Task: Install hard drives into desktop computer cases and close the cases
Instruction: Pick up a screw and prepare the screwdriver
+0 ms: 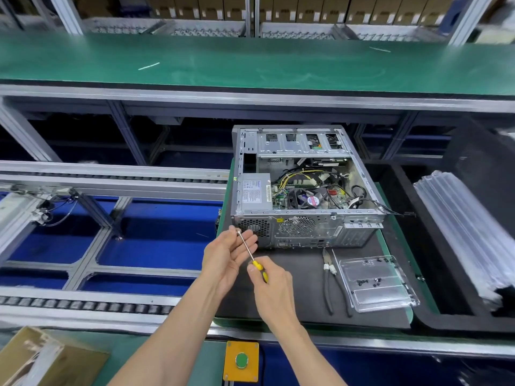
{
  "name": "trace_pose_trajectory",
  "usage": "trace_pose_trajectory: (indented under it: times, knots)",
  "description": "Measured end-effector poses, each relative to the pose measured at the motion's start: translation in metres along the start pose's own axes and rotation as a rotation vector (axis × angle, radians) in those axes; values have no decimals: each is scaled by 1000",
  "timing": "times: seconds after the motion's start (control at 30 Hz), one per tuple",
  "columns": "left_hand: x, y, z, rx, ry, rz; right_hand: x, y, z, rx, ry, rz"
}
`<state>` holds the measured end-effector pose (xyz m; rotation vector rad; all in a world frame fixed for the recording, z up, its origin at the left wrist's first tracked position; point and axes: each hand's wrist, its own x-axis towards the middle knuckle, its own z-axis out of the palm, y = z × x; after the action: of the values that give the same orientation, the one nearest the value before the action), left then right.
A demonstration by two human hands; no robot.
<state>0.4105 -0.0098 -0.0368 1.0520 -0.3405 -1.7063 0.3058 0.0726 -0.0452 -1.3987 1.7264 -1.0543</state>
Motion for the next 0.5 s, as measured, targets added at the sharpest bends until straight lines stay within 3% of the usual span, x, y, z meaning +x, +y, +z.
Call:
trace_pose_trajectory:
  times: [0.33,0.5]
  knots:
    - [-1,12,0,103,-6,18,-1,-8,3,-40,5,36]
    - [-1,17,11,202,8,13,-7,-14,11,-86,90,52]
